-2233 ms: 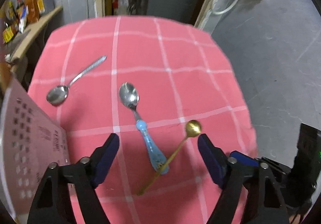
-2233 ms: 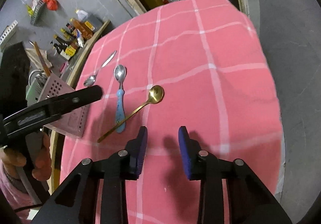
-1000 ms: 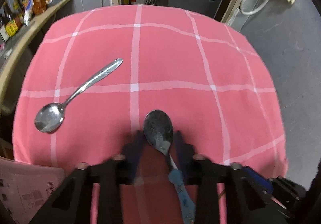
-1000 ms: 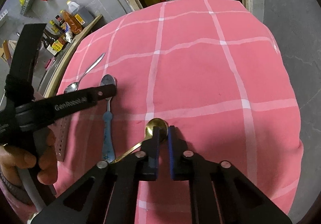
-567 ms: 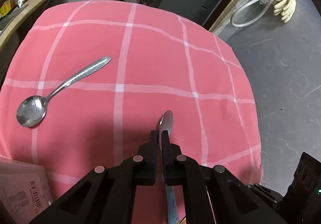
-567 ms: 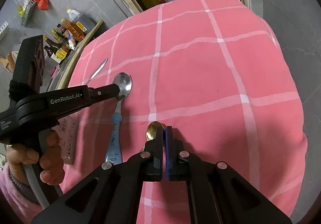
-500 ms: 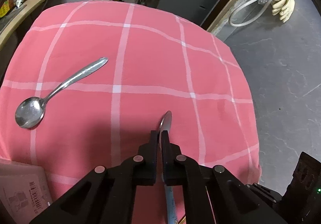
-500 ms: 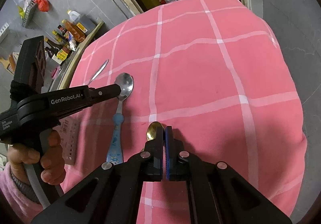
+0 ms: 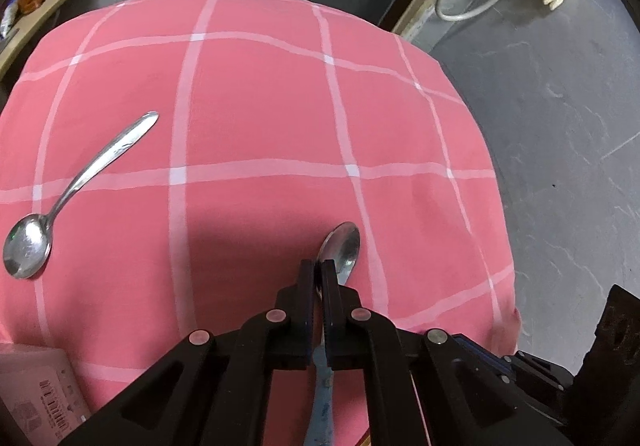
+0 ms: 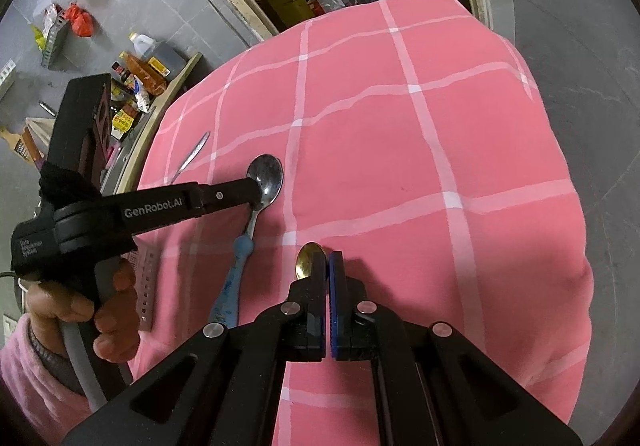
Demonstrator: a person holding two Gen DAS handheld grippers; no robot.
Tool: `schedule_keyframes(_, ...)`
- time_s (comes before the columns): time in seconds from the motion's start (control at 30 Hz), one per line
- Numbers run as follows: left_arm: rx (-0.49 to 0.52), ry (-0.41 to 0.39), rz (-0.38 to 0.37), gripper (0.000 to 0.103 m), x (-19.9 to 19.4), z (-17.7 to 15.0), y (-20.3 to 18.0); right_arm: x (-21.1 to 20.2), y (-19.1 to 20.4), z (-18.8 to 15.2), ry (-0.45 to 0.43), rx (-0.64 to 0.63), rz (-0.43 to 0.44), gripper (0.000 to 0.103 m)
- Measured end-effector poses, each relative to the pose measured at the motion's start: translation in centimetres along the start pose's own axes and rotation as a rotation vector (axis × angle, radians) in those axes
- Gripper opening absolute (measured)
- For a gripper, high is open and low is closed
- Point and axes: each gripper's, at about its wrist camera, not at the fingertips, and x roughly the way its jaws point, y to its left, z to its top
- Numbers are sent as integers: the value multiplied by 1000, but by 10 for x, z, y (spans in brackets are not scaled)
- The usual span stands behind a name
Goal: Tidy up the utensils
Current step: 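Close the left tool on the blue-handled spoon while the right tool grasps the gold spoon, then lift both spoons and carry them toward the white caddy with both tools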
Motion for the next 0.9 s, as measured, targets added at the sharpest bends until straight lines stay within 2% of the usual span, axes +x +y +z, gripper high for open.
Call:
schedule_keyframes(0.23,54,20,-35,4,3,1,-16,-3,-8,-1,-2,19,-9,2)
schedule_keyframes(0.9,251,162,-89,4,27,1,-71,-8,-28,-11,-8,77,-23,2)
